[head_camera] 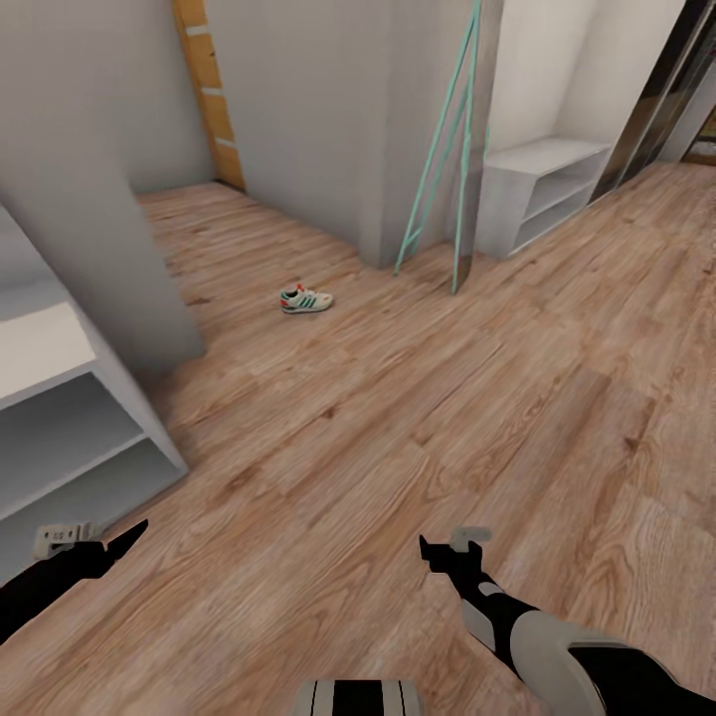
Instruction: Pick up the two gym shoes and the two sandals from the corridor floor and place them onto the hallstand (shoe rack) in the corridor, making sure they are on the rack and not on the floor. Arrange them so the two gym shoes are next to each other and the two sandals are next to each other.
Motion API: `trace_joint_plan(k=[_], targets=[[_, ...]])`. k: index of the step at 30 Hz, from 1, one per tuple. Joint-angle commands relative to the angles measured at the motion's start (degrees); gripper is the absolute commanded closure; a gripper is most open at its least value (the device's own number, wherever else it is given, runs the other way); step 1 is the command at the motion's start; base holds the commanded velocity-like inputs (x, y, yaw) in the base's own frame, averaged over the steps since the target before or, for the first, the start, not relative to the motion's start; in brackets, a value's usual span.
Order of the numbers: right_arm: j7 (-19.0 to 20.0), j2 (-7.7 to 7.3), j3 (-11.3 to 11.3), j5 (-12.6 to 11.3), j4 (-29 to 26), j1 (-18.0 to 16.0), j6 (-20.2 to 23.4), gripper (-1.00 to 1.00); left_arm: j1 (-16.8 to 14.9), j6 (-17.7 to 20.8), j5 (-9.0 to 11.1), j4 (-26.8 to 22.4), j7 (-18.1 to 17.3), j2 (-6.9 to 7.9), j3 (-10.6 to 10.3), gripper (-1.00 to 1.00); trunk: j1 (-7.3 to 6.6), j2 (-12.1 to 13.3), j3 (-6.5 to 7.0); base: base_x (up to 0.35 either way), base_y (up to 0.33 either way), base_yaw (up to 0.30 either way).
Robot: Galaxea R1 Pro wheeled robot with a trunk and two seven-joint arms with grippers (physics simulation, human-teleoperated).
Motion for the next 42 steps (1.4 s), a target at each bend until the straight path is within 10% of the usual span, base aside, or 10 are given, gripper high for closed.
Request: trace_joint_plan(k=[1,42], targets=[[0.0,0.0,0.0,0.0,0.0,0.0,0.1,-1.0,0.0,0.0,0.0,0.0,0.0,0.0,0.0,-1.0,0.0,0.0,0.0,0.277,-0.213,-0.017],[0.0,-0.02,0.0,0.0,0.0,0.0,0.4,-1.0,0.0,0.0,0.2,0.0,-0.1,0.0,0.0,-1.0,0.0,0.0,0.01,0.329,-0.009,-0.147]])
